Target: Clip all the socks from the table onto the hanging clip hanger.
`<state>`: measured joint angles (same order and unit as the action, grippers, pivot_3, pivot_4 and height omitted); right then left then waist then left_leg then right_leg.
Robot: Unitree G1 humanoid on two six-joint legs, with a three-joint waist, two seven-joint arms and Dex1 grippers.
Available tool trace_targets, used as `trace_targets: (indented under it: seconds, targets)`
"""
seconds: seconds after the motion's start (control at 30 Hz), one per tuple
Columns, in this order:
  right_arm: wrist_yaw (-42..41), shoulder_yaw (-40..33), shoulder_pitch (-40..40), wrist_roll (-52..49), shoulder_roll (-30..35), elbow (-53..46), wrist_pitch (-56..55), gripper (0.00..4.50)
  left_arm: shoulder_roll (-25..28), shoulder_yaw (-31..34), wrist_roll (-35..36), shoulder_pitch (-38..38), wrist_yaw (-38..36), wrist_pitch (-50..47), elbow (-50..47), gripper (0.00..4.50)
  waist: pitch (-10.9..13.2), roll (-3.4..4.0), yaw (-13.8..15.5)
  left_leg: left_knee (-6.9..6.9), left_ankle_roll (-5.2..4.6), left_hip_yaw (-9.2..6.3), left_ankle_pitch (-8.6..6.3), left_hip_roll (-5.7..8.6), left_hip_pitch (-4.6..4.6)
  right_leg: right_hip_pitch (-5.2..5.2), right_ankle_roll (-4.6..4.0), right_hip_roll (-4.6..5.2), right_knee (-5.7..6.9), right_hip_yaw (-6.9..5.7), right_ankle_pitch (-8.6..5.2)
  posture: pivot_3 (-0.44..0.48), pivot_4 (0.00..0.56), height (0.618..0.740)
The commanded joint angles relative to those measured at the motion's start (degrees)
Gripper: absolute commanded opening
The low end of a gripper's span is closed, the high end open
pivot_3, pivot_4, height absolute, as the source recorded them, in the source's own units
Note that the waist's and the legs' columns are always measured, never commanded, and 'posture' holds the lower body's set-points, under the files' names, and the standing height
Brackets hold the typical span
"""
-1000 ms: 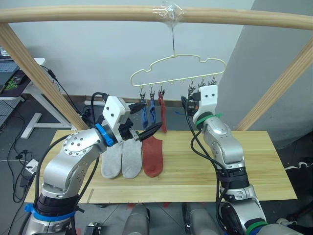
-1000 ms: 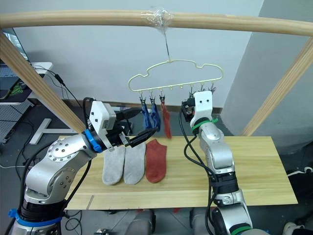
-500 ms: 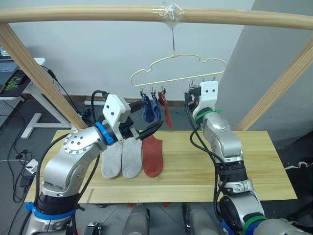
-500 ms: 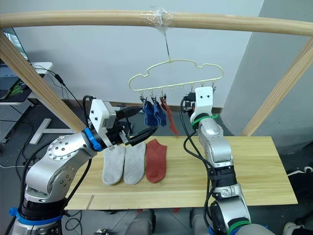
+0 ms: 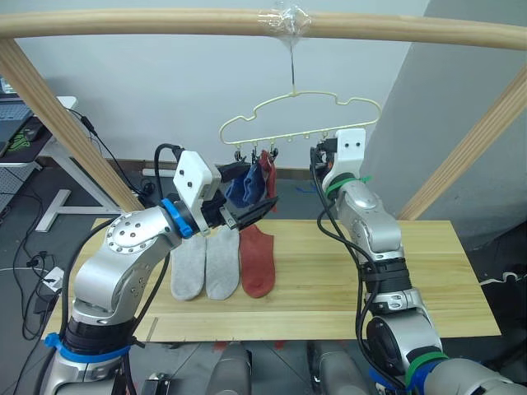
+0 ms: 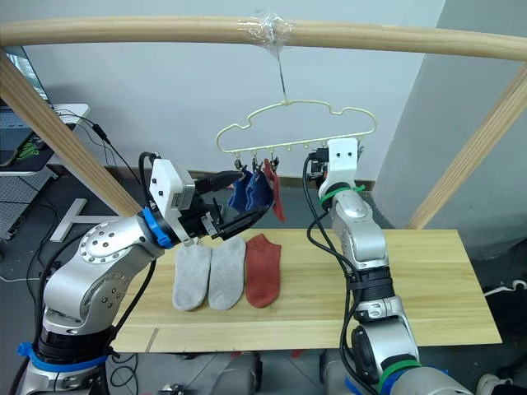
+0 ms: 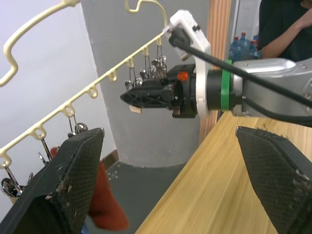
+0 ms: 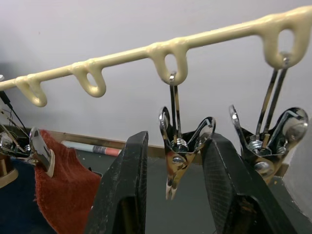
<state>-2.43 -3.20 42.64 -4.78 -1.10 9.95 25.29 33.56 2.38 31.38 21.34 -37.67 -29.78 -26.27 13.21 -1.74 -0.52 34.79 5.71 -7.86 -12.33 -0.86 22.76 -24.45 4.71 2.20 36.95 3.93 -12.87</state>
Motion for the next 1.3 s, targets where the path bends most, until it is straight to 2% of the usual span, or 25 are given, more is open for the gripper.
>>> trace_targets:
  seconds: [0.03,1.03,1.2,1.3]
  targets:
    - [-0.38,0.49,2.11,-0.45,-0.14,-1.56,-2.06,1.62,-0.49,0.61,0.62,1.45,0.37,0.06,-1.83,4.50,0.00,0.00,0.00,0.00,0.00,0.00,0.00,0.00,0.00,0.00,0.00,0.00,0.01,0.00,0.00,0.128,0.190,0.740]
    - [-0.51,0.48,3.50,-0.78,-0.33,-0.20,-2.70,1.62,-2.80,1.33,0.69,4.44,3.04,-0.86,-1.43,4.50,0.00,0.00,0.01,0.00,0.00,-0.01,0.00,0.00,0.00,0.00,0.00,0.00,0.01,-0.01,0.02,0.130,0.193,0.740]
    - [-0.52,0.46,3.42,-0.99,-0.17,-0.38,-2.77,0.48,-2.69,1.26,0.82,4.30,3.25,-0.81,-1.72,4.50,0.00,0.00,0.01,0.00,0.00,-0.01,0.00,0.00,-0.01,0.00,-0.01,0.00,0.02,-0.01,0.03,0.130,0.196,0.740]
    - [-0.50,0.39,3.44,-1.03,0.05,-0.41,-2.87,0.01,-2.77,1.05,0.67,4.15,3.43,-0.67,-1.71,4.50,0.00,0.00,0.01,0.00,0.00,-0.01,0.00,0.00,-0.01,0.00,0.00,0.00,0.02,0.00,0.03,0.129,0.199,0.740]
